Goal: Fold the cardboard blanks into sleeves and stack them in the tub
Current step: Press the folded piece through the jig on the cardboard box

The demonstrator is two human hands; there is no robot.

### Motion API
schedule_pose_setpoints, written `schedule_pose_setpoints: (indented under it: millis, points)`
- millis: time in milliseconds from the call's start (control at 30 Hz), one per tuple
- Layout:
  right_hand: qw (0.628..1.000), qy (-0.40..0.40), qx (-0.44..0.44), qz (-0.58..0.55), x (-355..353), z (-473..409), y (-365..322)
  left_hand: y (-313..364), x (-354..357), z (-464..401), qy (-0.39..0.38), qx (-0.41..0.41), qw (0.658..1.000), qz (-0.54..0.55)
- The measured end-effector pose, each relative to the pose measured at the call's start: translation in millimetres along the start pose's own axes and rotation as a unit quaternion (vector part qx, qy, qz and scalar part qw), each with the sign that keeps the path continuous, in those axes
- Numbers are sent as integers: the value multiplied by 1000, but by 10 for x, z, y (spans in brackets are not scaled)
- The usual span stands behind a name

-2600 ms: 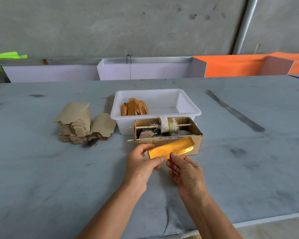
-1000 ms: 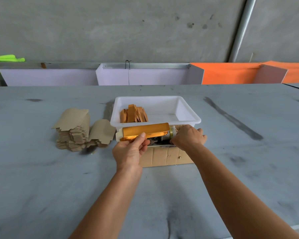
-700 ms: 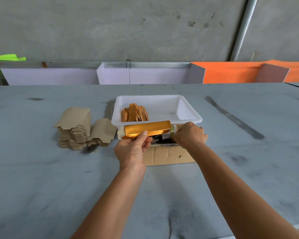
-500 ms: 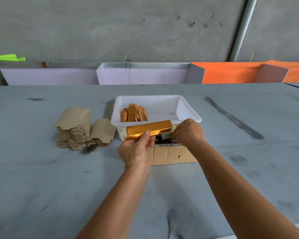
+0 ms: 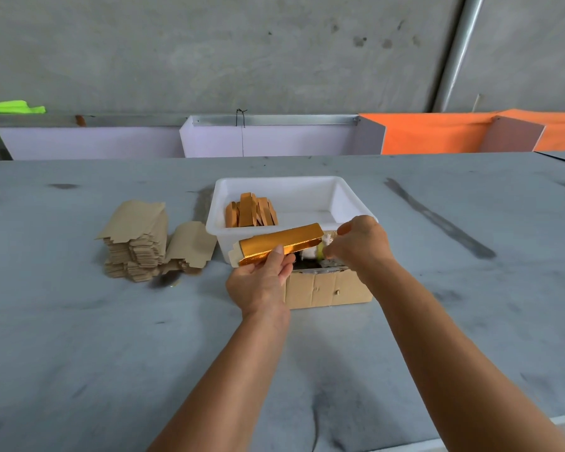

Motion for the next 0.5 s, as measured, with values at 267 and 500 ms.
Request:
schedule_pose_setpoints:
  millis: [267,500]
  points:
    - [989,11,-1,-147,-60,391,222,-1,14,15,-7,3,1000,-8]
    - [979,7,26,-204,-53,590,389,-5,10,14,-13,4,1000,-11]
Point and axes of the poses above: each hand's wrist, its own z-axis away from the middle knuckle, its own x-axis out of the palm, y = z × x, the point moved 7 cm from there along -z, towards the middle knuckle
